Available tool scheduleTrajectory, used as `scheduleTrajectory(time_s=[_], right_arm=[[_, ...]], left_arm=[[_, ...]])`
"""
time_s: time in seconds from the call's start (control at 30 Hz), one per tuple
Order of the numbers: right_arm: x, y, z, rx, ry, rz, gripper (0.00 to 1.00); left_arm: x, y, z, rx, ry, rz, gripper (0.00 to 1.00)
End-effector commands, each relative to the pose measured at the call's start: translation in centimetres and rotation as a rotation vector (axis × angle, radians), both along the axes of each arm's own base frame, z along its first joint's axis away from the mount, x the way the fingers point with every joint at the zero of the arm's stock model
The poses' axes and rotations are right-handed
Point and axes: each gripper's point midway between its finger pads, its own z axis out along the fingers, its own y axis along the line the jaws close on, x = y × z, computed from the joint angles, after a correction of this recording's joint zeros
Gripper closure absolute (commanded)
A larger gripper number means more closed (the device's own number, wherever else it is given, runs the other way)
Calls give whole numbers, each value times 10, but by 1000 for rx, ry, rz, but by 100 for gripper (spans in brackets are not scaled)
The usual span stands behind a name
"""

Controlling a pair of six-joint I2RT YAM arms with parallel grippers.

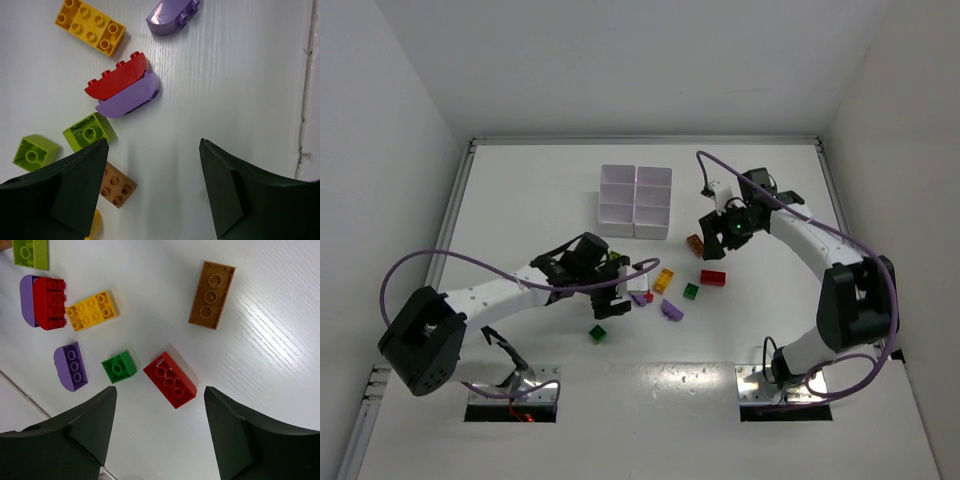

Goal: Sort the legos into containers by color

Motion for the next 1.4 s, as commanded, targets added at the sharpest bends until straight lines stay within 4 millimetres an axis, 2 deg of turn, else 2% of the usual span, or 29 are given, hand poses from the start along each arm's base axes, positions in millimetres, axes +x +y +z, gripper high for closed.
scheduleTrajectory(time_s=[0.0, 0.03, 0.07, 0.23, 0.43, 0.67, 0.7, 0.93, 0.97, 1.07, 1.1, 1.2, 1.23, 1.37], right_arm=[[3, 2, 17, 31, -71, 15, 29], [3, 2, 17, 31, -71, 15, 29], [0, 1, 16, 30, -69, 15, 29], [-3, -6, 18, 31, -77, -5, 29], [-9, -9, 15, 37, -66, -11, 29], [-9, -16, 15, 46, -65, -34, 29], [-9, -16, 15, 46, -65, -34, 29], [-10, -15, 13, 52, -55, -30, 29], [-10, -15, 13, 52, -55, -30, 29], [-9, -17, 13, 52, -55, -39, 29], [-9, -17, 13, 52, -55, -39, 29], [-9, -17, 13, 52, -55, -39, 29], [-9, -17, 13, 52, -55, -39, 29], [-11, -18, 13, 67, -43, -41, 29]], left_arm=[[6, -18, 17, -117, -128, -233, 21], [5, -18, 11, -101, -117, -264, 21], [13, -16, 13, -95, -138, -283, 21], [24, -22, 12, -112, -141, -363, 21], [38, -38, 13, -121, -56, -334, 19], [39, -36, -2, -87, -76, -383, 17], [43, -38, 3, -92, -99, -394, 17], [47, -37, -9, -50, -134, -484, 16], [51, -40, -5, -54, -156, -493, 16], [51, -39, -14, -32, -150, -543, 16], [55, -42, -10, -33, -167, -554, 16], [51, -41, -19, -21, -151, -606, 16], [52, -41, -16, -19, -164, -625, 16], [50, -41, -22, -12, -145, -672, 27]])
